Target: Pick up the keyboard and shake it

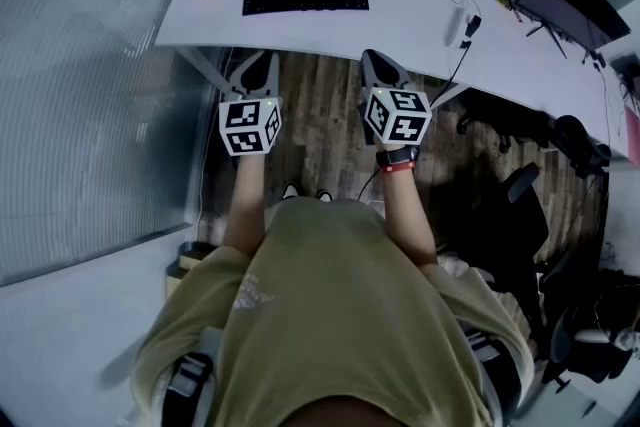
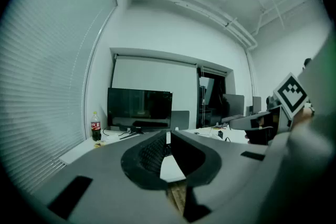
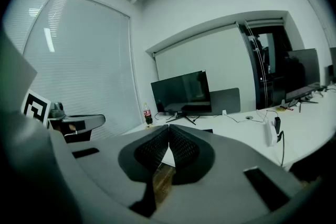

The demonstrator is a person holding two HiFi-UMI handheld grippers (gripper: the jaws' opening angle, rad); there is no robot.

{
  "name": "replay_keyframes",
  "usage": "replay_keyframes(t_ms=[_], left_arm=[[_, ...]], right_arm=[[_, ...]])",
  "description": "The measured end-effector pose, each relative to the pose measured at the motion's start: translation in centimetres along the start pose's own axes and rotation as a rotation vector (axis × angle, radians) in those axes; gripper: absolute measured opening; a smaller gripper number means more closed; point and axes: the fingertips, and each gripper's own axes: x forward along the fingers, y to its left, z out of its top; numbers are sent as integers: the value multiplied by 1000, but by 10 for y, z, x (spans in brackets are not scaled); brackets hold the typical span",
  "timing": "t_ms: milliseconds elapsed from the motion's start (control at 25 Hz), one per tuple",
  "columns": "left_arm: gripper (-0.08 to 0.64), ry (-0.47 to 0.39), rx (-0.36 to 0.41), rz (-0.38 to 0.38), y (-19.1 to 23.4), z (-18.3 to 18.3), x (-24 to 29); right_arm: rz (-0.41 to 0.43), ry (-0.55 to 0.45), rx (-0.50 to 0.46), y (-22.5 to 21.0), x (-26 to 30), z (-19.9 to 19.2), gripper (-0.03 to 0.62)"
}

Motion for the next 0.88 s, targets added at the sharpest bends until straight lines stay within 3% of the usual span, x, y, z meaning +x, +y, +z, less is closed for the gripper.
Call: replay_keyframes(t_ms=[240,480,720,880], left_arm=[[40,9,-20,-5,-21,-17,-10],[40,25,-30,4,-15,-24,-8],[40,39,-16,-23,-7,-32,14],[40,43,-19,-35,13,-32,36]], right_arm=[[-37,-47,38,-13,-12,-3,26],[-9,-25,55,-5,-7,-10,26],[47,23,59,4,22,-21,26],[27,28,56,6,50,-17,26]])
